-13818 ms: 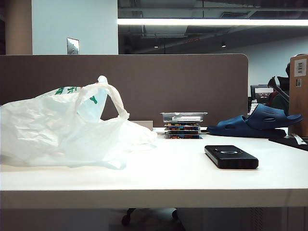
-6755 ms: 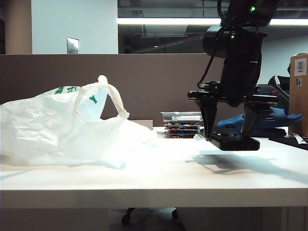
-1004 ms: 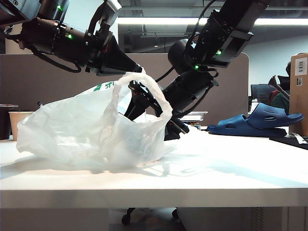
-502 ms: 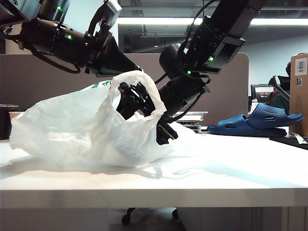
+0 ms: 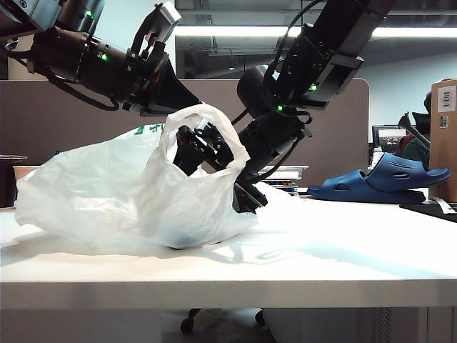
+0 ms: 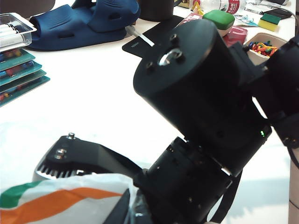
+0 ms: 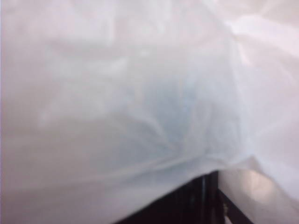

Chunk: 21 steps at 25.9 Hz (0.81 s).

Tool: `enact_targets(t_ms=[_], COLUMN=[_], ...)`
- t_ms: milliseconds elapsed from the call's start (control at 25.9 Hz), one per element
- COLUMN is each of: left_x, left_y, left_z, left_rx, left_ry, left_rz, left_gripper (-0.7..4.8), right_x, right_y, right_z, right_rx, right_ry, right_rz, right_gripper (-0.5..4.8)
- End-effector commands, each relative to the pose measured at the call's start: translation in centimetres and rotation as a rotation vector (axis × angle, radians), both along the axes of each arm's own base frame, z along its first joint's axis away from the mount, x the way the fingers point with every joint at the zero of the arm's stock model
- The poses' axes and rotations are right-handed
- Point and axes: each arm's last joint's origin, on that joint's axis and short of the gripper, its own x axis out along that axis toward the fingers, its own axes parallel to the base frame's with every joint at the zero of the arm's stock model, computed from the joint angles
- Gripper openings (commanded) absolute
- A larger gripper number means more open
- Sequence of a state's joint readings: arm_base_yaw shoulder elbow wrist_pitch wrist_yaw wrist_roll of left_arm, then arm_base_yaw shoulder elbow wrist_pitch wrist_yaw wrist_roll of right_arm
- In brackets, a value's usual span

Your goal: Put the power bank into the bag.

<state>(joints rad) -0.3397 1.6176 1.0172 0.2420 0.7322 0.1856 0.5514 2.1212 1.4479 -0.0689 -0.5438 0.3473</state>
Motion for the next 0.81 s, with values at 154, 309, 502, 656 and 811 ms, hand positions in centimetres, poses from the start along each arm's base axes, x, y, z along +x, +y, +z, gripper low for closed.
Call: enact_targets(t_ms=[154, 309, 502, 656, 811], left_x=[0.0, 0.1, 0.3, 0.4, 0.0], left_y=[0.0, 0.1, 0.2, 0.2, 0.0], left_z=[0.1, 0.1, 0.0, 0.1, 0.3], left_rx=[-0.003, 0.016, 0.037, 0.049, 0.002], left_ry=[-0.002, -0.009, -0.016, -0.022, -0.008], left_rz=[-0.001, 0.053, 0.112, 0.152, 0.02], left_gripper=[-0.05, -0.05, -0.05, -0.05, 0.8], right_x=[-0.1, 0.2, 0.2, -0.1, -0.2], right_y=[-0.5, -2.8, -5.3, -7.8, -9.4], right_z=[0.5, 1.6, 4.0, 7.2, 9.1], right_rx=[-0.02, -0.054, -0.07, -0.083, -0.07], right_ry=[0.02, 0.071, 0.064, -0.003, -0.052], right_rz=[-0.015, -0.058, -0.092, -0.119, -0.157], right_gripper=[4.73, 4.72, 4.72, 4.47, 4.08])
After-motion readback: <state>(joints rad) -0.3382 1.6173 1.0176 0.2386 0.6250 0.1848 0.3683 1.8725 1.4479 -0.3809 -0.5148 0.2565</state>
